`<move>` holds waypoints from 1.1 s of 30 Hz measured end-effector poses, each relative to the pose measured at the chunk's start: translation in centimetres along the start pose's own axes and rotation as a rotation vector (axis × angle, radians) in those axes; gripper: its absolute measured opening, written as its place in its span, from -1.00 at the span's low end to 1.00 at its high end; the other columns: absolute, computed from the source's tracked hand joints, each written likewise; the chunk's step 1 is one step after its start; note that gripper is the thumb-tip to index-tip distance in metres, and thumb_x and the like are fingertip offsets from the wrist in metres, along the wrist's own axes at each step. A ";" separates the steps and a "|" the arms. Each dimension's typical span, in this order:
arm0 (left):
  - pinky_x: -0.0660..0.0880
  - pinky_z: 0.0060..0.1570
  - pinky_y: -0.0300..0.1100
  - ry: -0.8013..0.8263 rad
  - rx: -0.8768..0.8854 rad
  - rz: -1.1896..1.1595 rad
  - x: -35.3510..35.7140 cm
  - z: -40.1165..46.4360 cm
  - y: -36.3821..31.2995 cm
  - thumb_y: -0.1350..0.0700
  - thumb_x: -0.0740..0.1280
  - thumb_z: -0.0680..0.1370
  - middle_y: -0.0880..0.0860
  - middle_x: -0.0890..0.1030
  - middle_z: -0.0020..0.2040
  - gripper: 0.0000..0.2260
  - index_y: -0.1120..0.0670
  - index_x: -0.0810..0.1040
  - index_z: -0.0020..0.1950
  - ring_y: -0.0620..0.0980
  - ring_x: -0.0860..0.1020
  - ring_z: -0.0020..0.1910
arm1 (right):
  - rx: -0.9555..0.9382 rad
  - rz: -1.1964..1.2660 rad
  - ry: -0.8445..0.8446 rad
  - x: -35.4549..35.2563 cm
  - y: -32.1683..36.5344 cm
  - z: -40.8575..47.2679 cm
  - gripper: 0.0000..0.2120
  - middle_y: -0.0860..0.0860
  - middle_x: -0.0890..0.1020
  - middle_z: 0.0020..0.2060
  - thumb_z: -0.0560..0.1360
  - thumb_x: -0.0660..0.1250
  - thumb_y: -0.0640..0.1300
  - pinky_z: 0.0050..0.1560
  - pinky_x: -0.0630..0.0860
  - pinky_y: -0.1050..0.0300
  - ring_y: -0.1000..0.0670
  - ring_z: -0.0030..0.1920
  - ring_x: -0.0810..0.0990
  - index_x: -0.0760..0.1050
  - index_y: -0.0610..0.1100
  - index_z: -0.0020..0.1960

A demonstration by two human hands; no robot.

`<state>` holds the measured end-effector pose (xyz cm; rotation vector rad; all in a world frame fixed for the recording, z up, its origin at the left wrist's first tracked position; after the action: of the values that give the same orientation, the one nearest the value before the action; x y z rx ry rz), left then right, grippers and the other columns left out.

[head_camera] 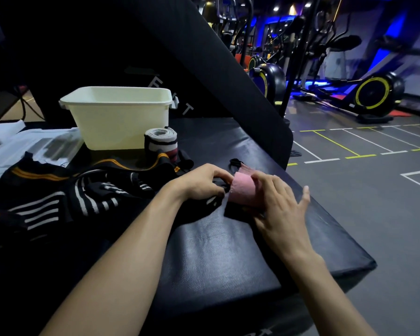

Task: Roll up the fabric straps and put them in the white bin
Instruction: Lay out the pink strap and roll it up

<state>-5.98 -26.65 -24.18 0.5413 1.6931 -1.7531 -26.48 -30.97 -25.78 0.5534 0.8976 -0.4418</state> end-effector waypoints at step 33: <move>0.48 0.11 -0.11 -0.043 0.254 -0.509 1.8 -1.0 -6.7 -0.27 0.58 0.32 0.07 0.59 0.08 -0.46 0.03 0.57 0.11 -0.04 0.54 0.00 | 0.565 1.651 0.130 -2.6 -1.2 -2.0 -0.52 -0.34 0.68 0.01 0.29 0.33 0.15 0.07 0.47 -0.15 -0.24 -0.09 0.59 0.72 -0.13 0.05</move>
<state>-11.98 -26.09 -20.60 0.1793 1.6867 -2.3419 -29.75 -30.34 -24.95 1.6124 0.1825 0.8913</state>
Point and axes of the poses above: each hand's wrist, its own z-axis towards the middle knuckle, its own x-axis out of the palm, y = z × x, the point moved 2 cm from there along z, towards the middle knuckle
